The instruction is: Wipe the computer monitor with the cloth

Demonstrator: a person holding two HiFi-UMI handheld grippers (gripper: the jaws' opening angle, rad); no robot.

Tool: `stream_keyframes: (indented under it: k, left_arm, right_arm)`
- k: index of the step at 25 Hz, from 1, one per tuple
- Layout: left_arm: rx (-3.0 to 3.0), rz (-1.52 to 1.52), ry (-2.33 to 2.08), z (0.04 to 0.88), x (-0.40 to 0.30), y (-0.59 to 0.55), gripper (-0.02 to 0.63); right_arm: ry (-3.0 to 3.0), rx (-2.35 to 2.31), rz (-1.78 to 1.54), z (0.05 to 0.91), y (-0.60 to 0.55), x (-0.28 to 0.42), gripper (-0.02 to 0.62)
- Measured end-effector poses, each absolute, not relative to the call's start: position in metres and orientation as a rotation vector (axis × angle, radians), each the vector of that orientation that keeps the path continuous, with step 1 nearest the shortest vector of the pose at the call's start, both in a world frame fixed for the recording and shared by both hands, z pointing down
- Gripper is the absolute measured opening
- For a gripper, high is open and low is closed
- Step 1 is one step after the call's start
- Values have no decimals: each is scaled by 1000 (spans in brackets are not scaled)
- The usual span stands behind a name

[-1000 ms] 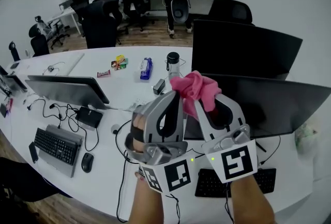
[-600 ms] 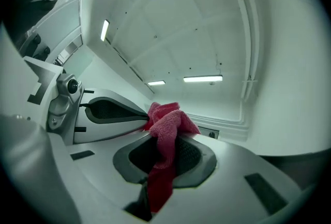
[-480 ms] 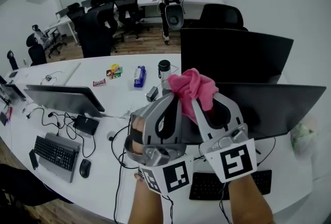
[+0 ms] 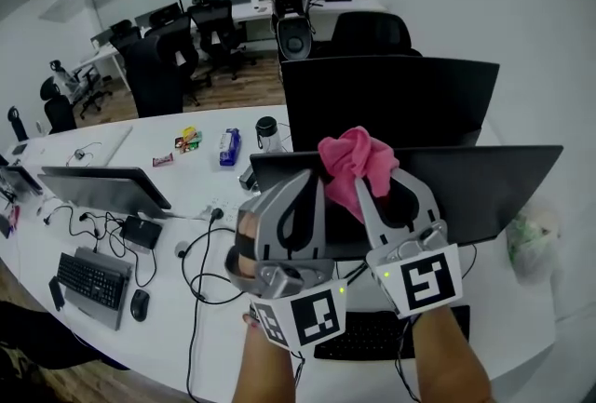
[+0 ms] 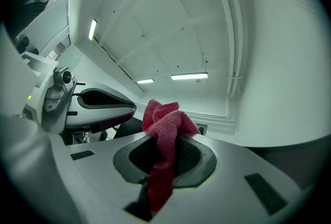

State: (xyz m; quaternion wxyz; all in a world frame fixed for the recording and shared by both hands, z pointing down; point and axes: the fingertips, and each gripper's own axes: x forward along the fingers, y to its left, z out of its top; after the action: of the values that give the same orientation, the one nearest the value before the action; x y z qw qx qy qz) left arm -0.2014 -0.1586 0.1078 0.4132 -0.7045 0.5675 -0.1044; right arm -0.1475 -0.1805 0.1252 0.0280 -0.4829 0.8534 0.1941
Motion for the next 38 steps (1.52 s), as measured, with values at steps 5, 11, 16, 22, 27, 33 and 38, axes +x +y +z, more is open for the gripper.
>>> stream_keyframes:
  k: [5,11,16,22,27,33,38]
  left_arm:
    - [-1779,-259,1418,105,-165,-156,3]
    - [-1796,-242,1406,104,-116,-157,3]
    - [-1818,-250,1373,106,-75,-159,3]
    - [-1924,-187,1362,110,-42,-158,3]
    - [-1963,-118,1361,97,-36,-141,3]
    - [-1986,-94,1288,82,-36,-111,3]
    - [-2019,-43,1254,68,-35,-88,3]
  right_arm:
    - [2653,-1522,616,128,-181,-105,63]
    - [2636,-1567,595,128,-181,-51,63]
    - [2612,-1621,593,127,-182,-6,63]
    - [2588,-1595,623,121,-170,17,63]
    - [2530,-1551,605,111,-143,27,63]
    - [2482,-1500,597,98,-100,22,63]
    - [2481,-1506,627,95,-66,27,63]
